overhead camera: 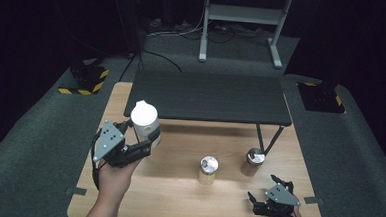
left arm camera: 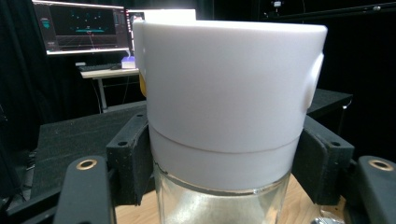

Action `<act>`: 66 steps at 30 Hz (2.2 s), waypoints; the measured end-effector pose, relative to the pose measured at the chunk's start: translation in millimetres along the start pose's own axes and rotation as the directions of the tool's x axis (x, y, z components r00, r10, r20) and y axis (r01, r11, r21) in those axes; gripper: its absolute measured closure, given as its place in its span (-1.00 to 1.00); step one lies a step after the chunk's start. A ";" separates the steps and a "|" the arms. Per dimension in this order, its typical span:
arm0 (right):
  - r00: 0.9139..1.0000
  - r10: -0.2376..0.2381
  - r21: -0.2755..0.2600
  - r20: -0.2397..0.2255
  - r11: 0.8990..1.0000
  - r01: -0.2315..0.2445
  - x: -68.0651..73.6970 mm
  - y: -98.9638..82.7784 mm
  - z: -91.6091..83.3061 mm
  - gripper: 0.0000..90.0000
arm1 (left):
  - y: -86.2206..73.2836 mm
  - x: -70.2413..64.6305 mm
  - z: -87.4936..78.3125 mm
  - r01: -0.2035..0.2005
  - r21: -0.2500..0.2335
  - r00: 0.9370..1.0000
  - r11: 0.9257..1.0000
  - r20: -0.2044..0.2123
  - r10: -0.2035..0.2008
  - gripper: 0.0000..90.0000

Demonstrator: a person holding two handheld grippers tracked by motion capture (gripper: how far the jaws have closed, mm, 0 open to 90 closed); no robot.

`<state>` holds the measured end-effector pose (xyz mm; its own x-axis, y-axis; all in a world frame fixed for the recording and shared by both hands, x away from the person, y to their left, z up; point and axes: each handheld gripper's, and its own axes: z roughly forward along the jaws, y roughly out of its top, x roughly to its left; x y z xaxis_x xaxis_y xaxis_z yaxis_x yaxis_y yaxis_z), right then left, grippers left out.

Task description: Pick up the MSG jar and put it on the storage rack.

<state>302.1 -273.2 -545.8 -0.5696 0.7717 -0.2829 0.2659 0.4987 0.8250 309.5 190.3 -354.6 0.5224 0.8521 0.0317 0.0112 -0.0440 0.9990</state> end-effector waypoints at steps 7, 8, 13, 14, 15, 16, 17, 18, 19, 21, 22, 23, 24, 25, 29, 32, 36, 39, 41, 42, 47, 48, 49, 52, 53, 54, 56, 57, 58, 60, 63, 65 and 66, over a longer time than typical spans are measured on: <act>1.000 0.001 0.000 -0.002 1.000 -0.001 -0.2 0.0 0.0 -1.00 | 9.3 5.1 7.8 -0.004 0.007 1.000 1.000 -0.007 0.004 -0.32; 1.000 0.002 -0.002 -0.002 1.000 -0.002 -0.3 -0.1 -0.1 -1.00 | 10.5 5.8 9.1 -0.004 0.008 1.000 1.000 -0.009 0.004 -0.32; 1.000 0.003 -0.004 -0.003 1.000 -0.003 -0.5 -0.1 -0.2 -1.00 | 16.1 9.1 17.2 -0.015 0.019 1.000 1.000 -0.023 0.015 -0.32; 1.000 0.004 -0.004 -0.003 1.000 -0.004 -0.5 -0.2 -0.3 -1.00 | 17.2 10.0 19.0 -0.016 0.021 1.000 1.000 -0.024 0.016 -0.32; 1.000 0.003 -0.006 -0.004 1.000 -0.003 -0.6 -0.2 -0.3 -1.00 | 18.6 10.8 21.4 -0.016 0.023 1.000 1.000 -0.025 0.016 -0.32; 1.000 0.004 -0.006 -0.004 1.000 -0.004 -0.8 -0.3 -0.4 -1.00 | 19.5 11.1 22.9 -0.016 0.024 1.000 1.000 -0.026 0.017 -0.32; 1.000 0.006 -0.007 -0.004 1.000 -0.006 -0.9 -0.3 -0.4 -1.00 | 20.7 11.7 24.9 -0.017 0.026 0.999 1.000 -0.027 0.018 -0.32; 1.000 0.006 -0.007 -0.004 1.000 -0.006 -0.9 -0.3 -0.4 -1.00 | 21.9 12.3 27.0 -0.019 0.028 0.999 0.999 -0.029 0.019 -0.32; 1.000 0.006 -0.008 -0.004 1.000 -0.006 -1.0 -0.4 -0.5 -1.00 | 22.9 12.8 29.2 -0.017 0.028 0.999 0.999 -0.029 0.018 -0.32; 1.000 0.006 -0.008 -0.004 1.000 -0.006 -1.0 -0.4 -0.5 -1.00 | 25.0 14.5 34.2 -0.015 0.030 0.999 0.999 -0.032 0.016 -0.32; 1.000 0.005 -0.008 -0.003 1.000 -0.005 -1.1 -0.4 -0.6 -1.00 | 25.8 14.9 35.8 -0.012 0.031 0.999 0.999 -0.032 0.013 -0.32; 1.000 0.006 -0.008 -0.003 1.000 -0.006 -1.2 -0.4 -0.7 -1.00 | 26.9 15.4 37.6 -0.012 0.031 0.999 0.999 -0.033 0.013 -0.32; 1.000 0.007 -0.009 -0.003 1.000 -0.007 -1.4 -0.5 -0.7 -1.00 | 28.0 15.7 39.5 -0.014 0.030 0.999 0.999 -0.033 0.014 -0.32; 1.000 0.008 -0.010 -0.004 1.000 -0.008 -1.5 -0.5 -0.8 -1.00 | 29.4 15.8 42.1 -0.015 0.031 0.999 0.999 -0.033 0.016 -0.32; 1.000 0.012 -0.011 -0.006 1.000 -0.012 -1.9 -0.8 -1.1 -1.00 | 33.4 16.3 51.3 -0.019 0.036 0.999 0.999 -0.036 0.021 -0.32; 1.000 0.018 -0.013 -0.008 1.000 -0.018 -2.7 -1.0 -1.4 -1.00 | 35.6 16.8 56.9 -0.023 0.039 0.999 0.999 -0.038 0.024 -0.32; 1.000 0.019 -0.015 -0.009 1.000 -0.019 -3.0 -1.1 -1.6 -1.00 | 38.7 17.6 65.7 -0.023 0.043 0.999 0.999 -0.044 0.025 -0.32; 1.000 0.017 -0.014 -0.010 1.000 -0.018 -2.7 -1.1 -1.5 -1.00 | 41.0 18.6 71.2 -0.025 0.046 0.998 0.999 -0.049 0.028 -0.32; 1.000 0.014 -0.013 -0.010 1.000 -0.014 -2.4 -1.0 -1.5 -1.00 | 42.3 19.2 75.6 -0.027 0.050 0.998 0.998 -0.053 0.030 -0.32; 1.000 0.011 -0.012 -0.009 1.000 -0.011 -2.1 -1.0 -1.5 -1.00 | 42.7 19.3 77.0 -0.028 0.052 0.998 0.998 -0.054 0.031 -0.32; 1.000 0.008 -0.013 -0.010 1.000 -0.008 -1.9 -1.0 -1.5 -1.00 | 45.2 19.6 86.7 -0.026 0.057 0.998 0.998 -0.055 0.030 -0.32; 1.000 0.009 -0.013 -0.010 1.000 -0.009 -2.0 -1.0 -1.5 -1.00 | 45.4 19.4 88.3 -0.026 0.057 0.998 0.998 -0.056 0.030 -0.32; 1.000 0.010 -0.014 -0.010 1.000 -0.010 -2.1 -1.0 -1.5 -1.00 | 45.9 19.1 90.6 -0.029 0.061 0.998 0.998 -0.057 0.033 -0.32; 1.000 0.011 -0.014 -0.013 1.000 -0.012 -2.2 -1.1 -1.6 -1.00 | 46.4 18.5 95.2 -0.030 0.062 0.998 0.998 -0.059 0.034 -0.32; 1.000 0.011 -0.014 -0.013 1.000 -0.012 -2.3 -1.1 -1.6 -1.00 | 46.4 18.4 96.8 -0.029 0.061 0.998 0.998 -0.060 0.033 -0.32; 1.000 0.011 -0.014 -0.013 1.000 -0.011 -2.3 -1.1 -1.6 -1.00 | 46.4 18.4 98.4 -0.026 0.060 0.998 0.998 -0.060 0.029 -0.32; 1.000 0.008 -0.014 -0.014 1.000 -0.008 -2.1 -1.0 -1.6 -1.00 | 46.3 18.9 101.7 -0.021 0.060 0.998 0.998 -0.062 0.025 -0.32; 1.000 0.007 -0.015 -0.014 1.000 -0.007 -2.0 -1.0 -1.6 -1.00 | 46.2 19.2 103.2 -0.019 0.060 0.998 0.998 -0.063 0.023 -0.32; 1.000 0.006 -0.015 -0.015 1.000 -0.006 -1.9 -1.1 -1.6 -1.00 | 46.0 19.4 104.7 -0.016 0.060 0.998 0.998 -0.064 0.020 -0.32; 1.000 0.007 -0.016 -0.015 1.000 -0.007 -2.0 -1.1 -1.7 -1.00 | 45.0 19.9 107.4 -0.003 0.058 0.998 0.998 -0.062 0.007 -0.32; 1.000 0.008 -0.017 -0.016 1.000 -0.009 -2.1 -1.2 -1.8 -1.00 | 43.7 20.1 111.0 0.000 0.061 0.998 0.998 -0.063 0.004 -0.32; 1.000 0.007 -0.018 -0.016 1.000 -0.007 -1.9 -1.2 -1.8 -1.00 | 42.5 20.5 113.5 0.001 0.066 0.998 0.998 -0.063 0.003 -0.32; 1.000 0.004 -0.018 -0.017 1.000 -0.004 -1.6 -1.1 -1.8 -1.00 | 41.9 20.7 114.6 0.002 0.067 0.998 0.998 -0.065 0.003 -0.32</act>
<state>301.3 -275.7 -545.3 -0.5820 0.7666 -0.2713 0.2540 0.4883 0.8349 418.5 146.3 -315.8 0.4662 0.8839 0.0364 0.0691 -0.0775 0.9946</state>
